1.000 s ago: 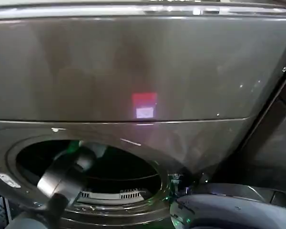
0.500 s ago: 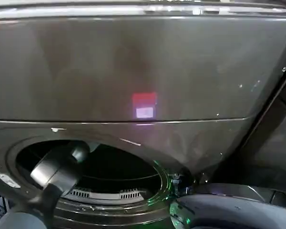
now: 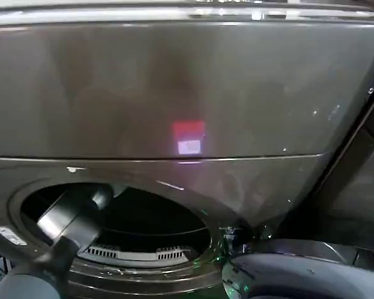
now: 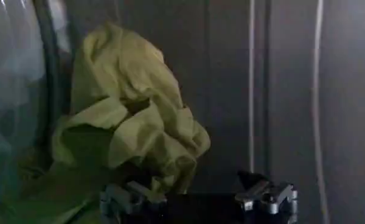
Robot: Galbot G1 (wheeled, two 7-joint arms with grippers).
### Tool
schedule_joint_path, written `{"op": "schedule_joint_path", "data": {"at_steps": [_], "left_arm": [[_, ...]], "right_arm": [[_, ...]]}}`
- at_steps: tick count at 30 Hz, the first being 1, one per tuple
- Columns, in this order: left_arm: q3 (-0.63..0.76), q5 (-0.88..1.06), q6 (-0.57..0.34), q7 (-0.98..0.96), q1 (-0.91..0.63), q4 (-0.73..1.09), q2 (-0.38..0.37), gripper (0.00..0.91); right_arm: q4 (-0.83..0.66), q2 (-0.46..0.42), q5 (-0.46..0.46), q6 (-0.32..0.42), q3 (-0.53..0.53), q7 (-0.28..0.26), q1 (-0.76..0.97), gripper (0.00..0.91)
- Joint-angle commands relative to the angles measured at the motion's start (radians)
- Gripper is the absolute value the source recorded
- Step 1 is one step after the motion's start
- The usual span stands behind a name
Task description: Grasp the clothes from the dryer.
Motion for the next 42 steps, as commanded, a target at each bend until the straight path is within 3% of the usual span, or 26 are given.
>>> {"op": "schedule_joint_path", "data": {"at_steps": [1, 9, 22, 37, 42], "left_arm": [[-0.003, 0.005, -0.002, 0.005, 0.003, 0.003, 0.001, 0.000], [-0.072, -0.040, 0.004, -0.092, 0.020, -0.003, -0.008, 0.000], [-0.308, -0.239, 0.023, -0.508, 0.139, -0.206, -0.006, 0.000], [-0.420, -0.352, -0.052, -0.966, 0.286, -0.399, -0.024, 0.000], [-0.444, -0.370, -0.085, -1.106, 0.271, -0.381, -0.056, 0.000]], "right_arm": [[0.000, 0.000, 0.002, -0.006, 0.002, 0.002, 0.000, 0.907], [0.005, -0.003, 0.002, -0.032, 0.017, 0.007, -0.004, 0.907], [-0.002, -0.015, 0.000, -0.029, 0.010, 0.007, 0.003, 0.907], [-0.012, -0.027, -0.042, -0.026, -0.006, 0.011, 0.011, 0.907], [-0.030, -0.033, -0.071, -0.035, -0.006, 0.005, 0.012, 0.907]]}}
